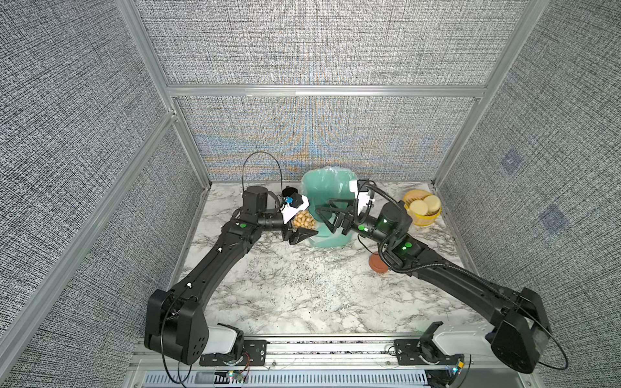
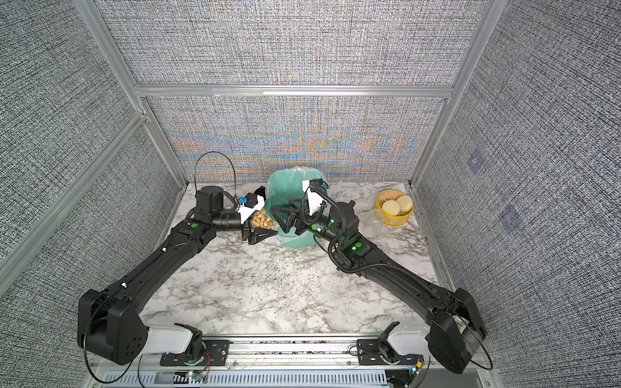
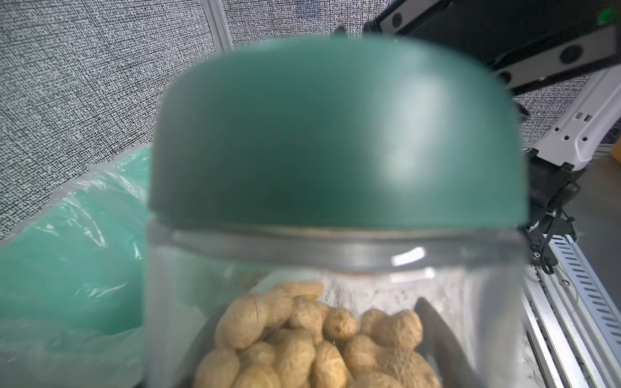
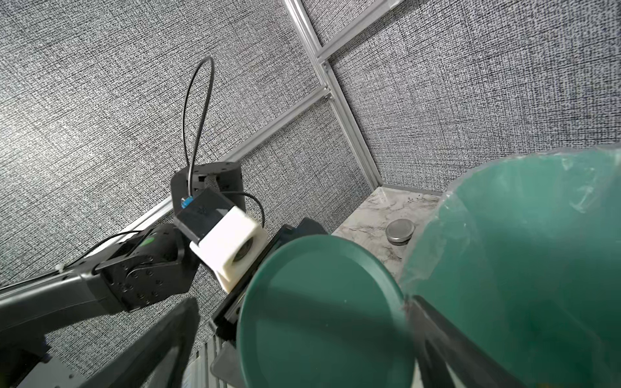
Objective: Empty moldy peanuts from jars
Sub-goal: Unscrew the lid from the jar.
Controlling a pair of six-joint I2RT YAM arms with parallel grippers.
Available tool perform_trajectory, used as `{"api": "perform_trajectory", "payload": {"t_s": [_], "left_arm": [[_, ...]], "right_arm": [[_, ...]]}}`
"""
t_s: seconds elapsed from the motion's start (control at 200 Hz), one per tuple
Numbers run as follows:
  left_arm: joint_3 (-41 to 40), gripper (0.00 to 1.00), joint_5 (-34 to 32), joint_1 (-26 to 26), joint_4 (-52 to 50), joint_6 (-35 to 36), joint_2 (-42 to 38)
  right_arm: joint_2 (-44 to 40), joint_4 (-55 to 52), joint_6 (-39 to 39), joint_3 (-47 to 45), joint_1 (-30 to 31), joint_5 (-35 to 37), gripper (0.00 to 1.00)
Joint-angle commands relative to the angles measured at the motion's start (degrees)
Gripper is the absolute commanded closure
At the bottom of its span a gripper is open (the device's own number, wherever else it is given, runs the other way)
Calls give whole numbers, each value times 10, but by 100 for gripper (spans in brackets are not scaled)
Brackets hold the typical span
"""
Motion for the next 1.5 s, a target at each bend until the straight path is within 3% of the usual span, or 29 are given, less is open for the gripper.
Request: {"api": "perform_trajectory", "payload": {"t_s": [0.0,0.215,0.591,0.766,0.866,1.021,1.176,1.496], "left_arm": [[2,100,11,0,48,-1,-6],[3,100,10,0,49,-3,-5],[7,100,14,0,46,-4,-4],[9,100,19,0,41,-2,-3],[16,100,31,0,23,8,-1],[28,100,52,0,-9,25,6],[52,100,83,1,-65,60,20],[94,100,134,5,-153,124,47]], "right_arm": [[7,-25,-7,8,4,23,2],[3,-34,-15,5,4,47,2],[24,-33,-32,24,4,-2,3],[25,-22,-58,25,1,-46,16],[24,-16,-101,26,-6,-94,34],[27,-47,-189,41,-21,-168,52],[27,-80,-280,53,-46,-225,57],[23,-104,-470,65,-83,-312,55]]}}
